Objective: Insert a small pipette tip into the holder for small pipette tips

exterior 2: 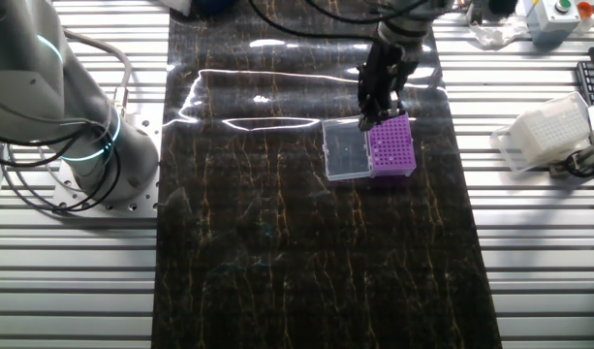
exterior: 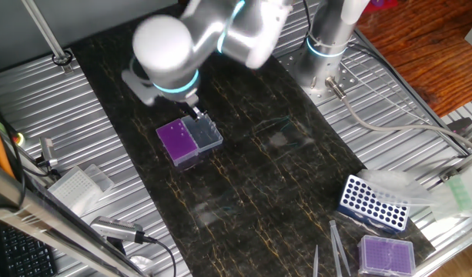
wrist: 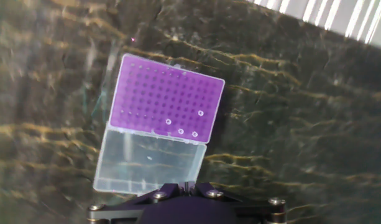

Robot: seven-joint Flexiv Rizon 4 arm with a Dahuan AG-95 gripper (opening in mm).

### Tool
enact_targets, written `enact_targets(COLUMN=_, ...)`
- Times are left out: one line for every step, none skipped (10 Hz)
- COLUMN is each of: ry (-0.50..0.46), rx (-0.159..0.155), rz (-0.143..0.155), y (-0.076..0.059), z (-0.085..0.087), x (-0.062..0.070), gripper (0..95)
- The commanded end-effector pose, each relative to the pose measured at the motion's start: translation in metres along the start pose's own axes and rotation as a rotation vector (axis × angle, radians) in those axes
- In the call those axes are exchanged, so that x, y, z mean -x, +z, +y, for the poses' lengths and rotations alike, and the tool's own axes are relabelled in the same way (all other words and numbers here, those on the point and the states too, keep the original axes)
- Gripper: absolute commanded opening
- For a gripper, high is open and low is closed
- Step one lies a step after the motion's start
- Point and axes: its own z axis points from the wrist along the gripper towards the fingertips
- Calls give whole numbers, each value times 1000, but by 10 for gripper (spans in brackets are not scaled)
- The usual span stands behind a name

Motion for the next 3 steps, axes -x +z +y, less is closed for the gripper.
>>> enact_targets(ry=173, rx=94, rz=-17, y=-5, z=3, x=-6, gripper=0)
enact_targets(ry=203, rx=95, rz=-18, y=-7, z=4, x=-7, gripper=0)
enact_targets(ry=242, rx=96, rz=-17, y=-9, z=5, x=-9, gripper=0)
